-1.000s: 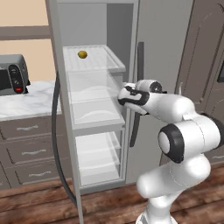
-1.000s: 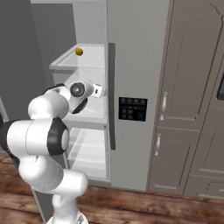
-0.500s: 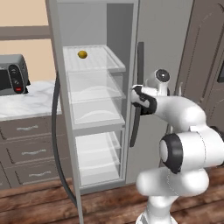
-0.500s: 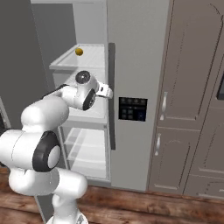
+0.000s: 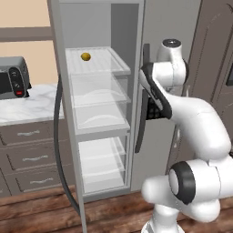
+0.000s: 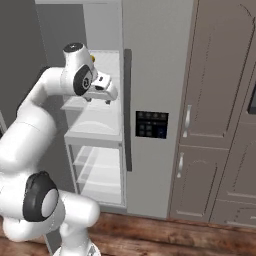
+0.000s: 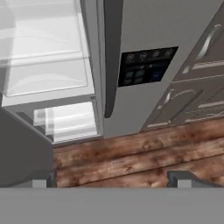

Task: There's a chicken drumstick in the fridge that needs to be moved to the freezer for freezing. Pick up the chicken drumstick from the fridge, place it on any shelf in the freezer, and close the fridge and freezer doors when done.

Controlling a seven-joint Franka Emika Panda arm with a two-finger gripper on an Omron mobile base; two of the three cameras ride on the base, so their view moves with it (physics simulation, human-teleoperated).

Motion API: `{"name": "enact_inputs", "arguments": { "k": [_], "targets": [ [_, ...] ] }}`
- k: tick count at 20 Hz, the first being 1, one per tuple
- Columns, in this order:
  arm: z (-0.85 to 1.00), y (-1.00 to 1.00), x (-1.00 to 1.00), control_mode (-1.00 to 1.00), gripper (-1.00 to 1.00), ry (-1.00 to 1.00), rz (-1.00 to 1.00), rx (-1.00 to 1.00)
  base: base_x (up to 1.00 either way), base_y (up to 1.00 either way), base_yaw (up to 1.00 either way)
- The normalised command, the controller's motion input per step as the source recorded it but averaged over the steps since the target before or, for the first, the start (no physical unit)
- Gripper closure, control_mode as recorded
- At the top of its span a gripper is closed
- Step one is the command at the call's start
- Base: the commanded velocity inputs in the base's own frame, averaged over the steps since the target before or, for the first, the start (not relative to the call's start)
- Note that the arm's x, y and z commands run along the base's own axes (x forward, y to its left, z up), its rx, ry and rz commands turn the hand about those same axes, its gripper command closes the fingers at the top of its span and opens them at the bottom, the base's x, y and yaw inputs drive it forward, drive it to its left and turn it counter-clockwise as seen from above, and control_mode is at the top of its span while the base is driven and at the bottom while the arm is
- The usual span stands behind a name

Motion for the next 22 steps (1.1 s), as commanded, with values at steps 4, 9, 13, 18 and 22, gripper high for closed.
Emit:
{"name": "enact_inputs", "arguments": {
  "k": [4, 9, 13, 18, 22],
  "targets": [
    [0.17, 0.53, -1.00, -1.00, -1.00, -0.17, -0.17, -0.13, 0.00, 0.00, 0.00],
    [0.18, 0.52, -0.90, -1.00, -1.00, -0.03, -0.27, -0.20, 0.00, 0.00, 0.00],
    [0.16, 0.69, -0.95, -1.00, -1.00, -0.13, -0.29, -0.15, 0.00, 0.00, 0.00],
    [0.08, 0.99, -0.60, -1.00, -1.00, -0.25, -0.08, -0.15, 0.00, 0.00, 0.00],
    [-0.10, 0.74, -0.48, -1.00, -1.00, -0.22, -0.03, -0.09, 0.00, 0.00, 0.00]
  ]
}}
